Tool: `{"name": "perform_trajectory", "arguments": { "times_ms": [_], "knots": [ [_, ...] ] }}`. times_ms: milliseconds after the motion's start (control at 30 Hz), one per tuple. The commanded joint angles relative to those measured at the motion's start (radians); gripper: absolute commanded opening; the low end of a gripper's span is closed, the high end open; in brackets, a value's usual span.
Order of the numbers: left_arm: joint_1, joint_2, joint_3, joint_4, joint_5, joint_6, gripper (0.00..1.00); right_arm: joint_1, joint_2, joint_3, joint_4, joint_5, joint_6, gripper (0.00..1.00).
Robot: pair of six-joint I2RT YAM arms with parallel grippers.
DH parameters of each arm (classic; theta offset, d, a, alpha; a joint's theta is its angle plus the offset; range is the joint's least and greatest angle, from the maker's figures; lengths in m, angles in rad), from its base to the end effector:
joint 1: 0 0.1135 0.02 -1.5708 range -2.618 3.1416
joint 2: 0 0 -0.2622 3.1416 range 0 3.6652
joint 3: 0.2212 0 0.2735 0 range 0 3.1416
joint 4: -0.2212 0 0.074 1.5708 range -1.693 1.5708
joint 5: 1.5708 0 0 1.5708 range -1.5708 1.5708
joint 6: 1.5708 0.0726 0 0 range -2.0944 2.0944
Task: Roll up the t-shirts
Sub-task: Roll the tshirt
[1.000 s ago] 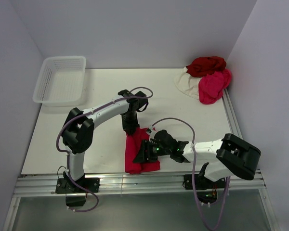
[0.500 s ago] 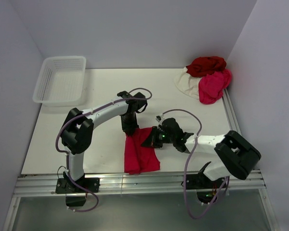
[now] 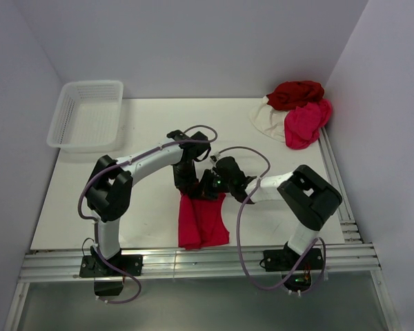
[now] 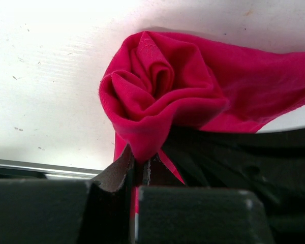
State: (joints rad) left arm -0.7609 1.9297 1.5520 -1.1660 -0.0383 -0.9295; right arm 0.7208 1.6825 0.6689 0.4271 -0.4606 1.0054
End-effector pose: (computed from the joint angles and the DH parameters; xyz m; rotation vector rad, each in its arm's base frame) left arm 0.2816 -0.2643 0.1699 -0.2614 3.0839 0.0079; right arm 0.2470 0.2599 0.1024 0.0430 2.4895 1.3830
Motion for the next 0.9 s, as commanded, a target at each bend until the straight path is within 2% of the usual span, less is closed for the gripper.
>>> {"name": "perform_trajectory", "arguments": {
  "times_ms": [0, 367, 667, 867],
  "knots": [
    [-0.003, -0.061, 0.019, -0.017, 0.009, -0.008, 0.0, -0.006, 0.043, 0.058, -0.005, 0.042, -0.002, 0.0],
    [-0.026, -0.026, 0.094, -0.008, 0.029, 0.011, 0.0, -0.006, 0.186, 0.113, 0.076, 0.01, 0.047, 0.0],
    [-0.04, 0.048, 0.079, 0.042, 0.058, 0.02, 0.0, -0.009, 0.192, 0.127, 0.065, -0.004, 0.033, 0.01],
    [-0.04, 0.1, 0.053, 0.051, 0.057, 0.014, 0.0, -0.037, 0.125, 0.074, 0.068, -0.001, 0.032, 0.16]
  ]
}}
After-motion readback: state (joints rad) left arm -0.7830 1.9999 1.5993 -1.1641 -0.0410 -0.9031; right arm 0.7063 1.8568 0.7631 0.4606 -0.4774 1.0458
